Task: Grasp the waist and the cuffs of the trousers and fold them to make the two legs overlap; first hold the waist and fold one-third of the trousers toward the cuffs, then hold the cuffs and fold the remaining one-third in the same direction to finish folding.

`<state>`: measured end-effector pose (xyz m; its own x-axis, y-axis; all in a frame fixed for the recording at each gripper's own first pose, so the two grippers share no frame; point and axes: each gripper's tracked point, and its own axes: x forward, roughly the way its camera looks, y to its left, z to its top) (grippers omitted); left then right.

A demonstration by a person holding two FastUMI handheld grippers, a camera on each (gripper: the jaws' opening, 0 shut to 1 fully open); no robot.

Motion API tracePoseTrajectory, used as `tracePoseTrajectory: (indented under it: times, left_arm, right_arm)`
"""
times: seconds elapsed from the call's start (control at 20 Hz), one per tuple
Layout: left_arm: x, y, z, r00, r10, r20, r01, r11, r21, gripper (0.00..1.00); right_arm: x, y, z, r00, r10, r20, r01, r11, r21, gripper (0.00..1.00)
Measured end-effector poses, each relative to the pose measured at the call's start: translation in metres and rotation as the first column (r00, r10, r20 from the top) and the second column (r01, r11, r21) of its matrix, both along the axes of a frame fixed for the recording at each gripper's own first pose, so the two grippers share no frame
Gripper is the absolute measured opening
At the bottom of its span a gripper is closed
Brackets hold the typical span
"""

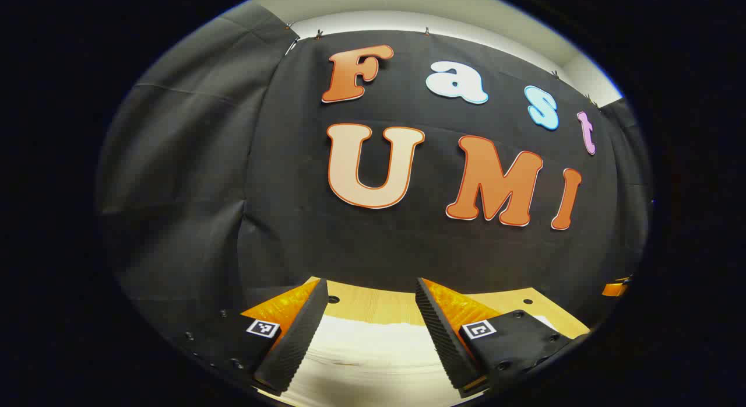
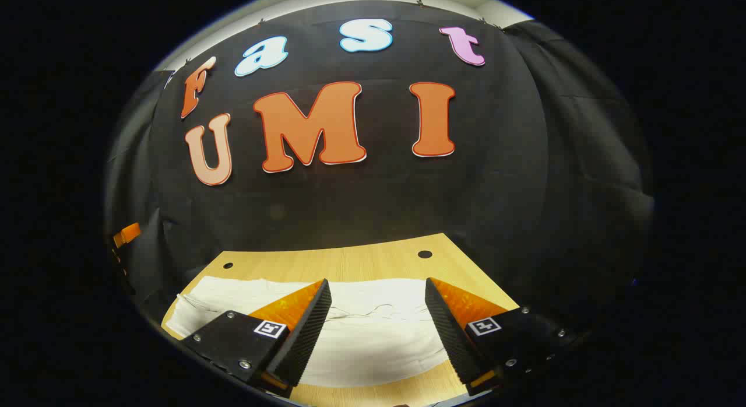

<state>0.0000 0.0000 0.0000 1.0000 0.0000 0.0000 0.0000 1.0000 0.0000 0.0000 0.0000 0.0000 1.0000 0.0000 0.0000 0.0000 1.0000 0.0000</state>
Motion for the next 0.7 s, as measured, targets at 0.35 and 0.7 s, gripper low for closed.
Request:
tracePoseTrajectory:
  times: [0.35,0.7]
  left_arm:
    - [-0.006,0.021,-0.003,1.000,0.027,-0.016,-0.027,1.000,0.017,0.98]
    - [-0.010,0.028,-0.002,0.999,0.036,-0.023,-0.035,0.999,0.036,0.98]
  right_arm:
    - [0.004,0.018,0.002,1.000,0.022,0.003,-0.022,1.000,-0.013,0.97]
    - [0.006,0.027,0.002,0.999,0.032,0.009,-0.032,0.999,-0.023,0.97]
